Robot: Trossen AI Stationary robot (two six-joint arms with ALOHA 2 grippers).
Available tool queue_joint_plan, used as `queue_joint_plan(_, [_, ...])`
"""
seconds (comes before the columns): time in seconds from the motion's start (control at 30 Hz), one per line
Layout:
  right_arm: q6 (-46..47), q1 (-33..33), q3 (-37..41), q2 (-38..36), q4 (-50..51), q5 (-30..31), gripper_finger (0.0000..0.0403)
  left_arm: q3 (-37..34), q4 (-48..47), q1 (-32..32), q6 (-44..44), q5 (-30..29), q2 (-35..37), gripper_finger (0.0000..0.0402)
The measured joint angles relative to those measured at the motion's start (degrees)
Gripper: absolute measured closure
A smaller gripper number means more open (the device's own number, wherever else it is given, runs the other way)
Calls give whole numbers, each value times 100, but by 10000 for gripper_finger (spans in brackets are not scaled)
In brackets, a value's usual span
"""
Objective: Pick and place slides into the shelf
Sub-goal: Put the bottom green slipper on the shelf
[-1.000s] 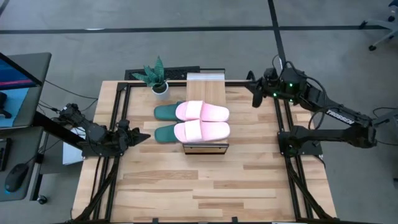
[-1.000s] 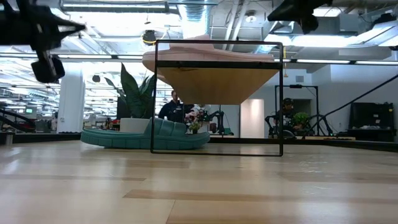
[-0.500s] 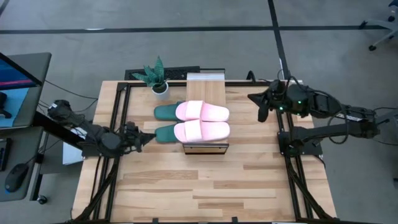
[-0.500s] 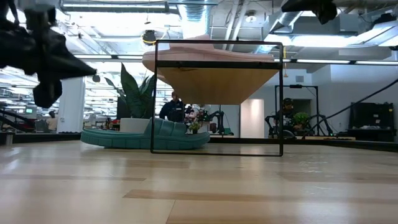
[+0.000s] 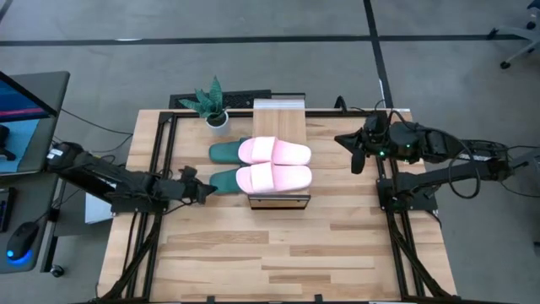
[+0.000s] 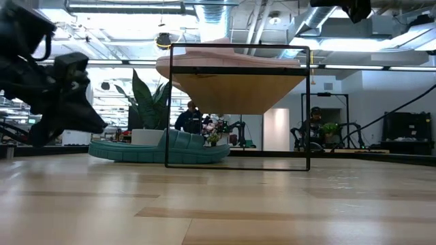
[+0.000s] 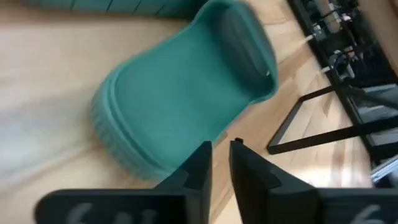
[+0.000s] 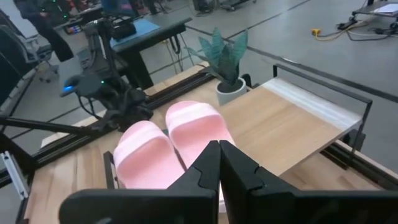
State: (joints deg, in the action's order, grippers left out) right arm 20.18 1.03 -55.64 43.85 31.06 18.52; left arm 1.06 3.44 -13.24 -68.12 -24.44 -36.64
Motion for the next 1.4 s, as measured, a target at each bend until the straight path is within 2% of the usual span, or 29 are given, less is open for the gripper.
queue_joint_plan(0.3, [44,-67,0,-4,57,0,403,-13,-12,736,-797,1306,306,261])
queue_joint_plan(0.43, [61,-67,0,-1,199,0,403,78,-130,974,-755,1439,934,240])
queue_joint_plan(0.53, [124,-67,0,3,259,0,403,433,-1144,1171,-458,1413,1550,236])
queue_joint_plan(0.7, [242,-67,0,1,346,0,403,1446,-4109,1325,-235,1043,2609,241])
queue_joint_plan(0.8, [289,-69,0,1,345,1,403,1846,-4966,1325,-382,735,3121,244])
queue_joint_plan(0.97, [424,-117,0,1,350,151,403,1715,-5160,1322,-629,925,3593,244])
queue_joint_plan(1.33, [828,-937,0,1,391,917,403,1023,-5105,1323,-1434,1115,3639,245])
queue_joint_plan(1.4, [837,-1056,0,1,412,1058,403,914,-4831,1323,-1494,1219,3639,245])
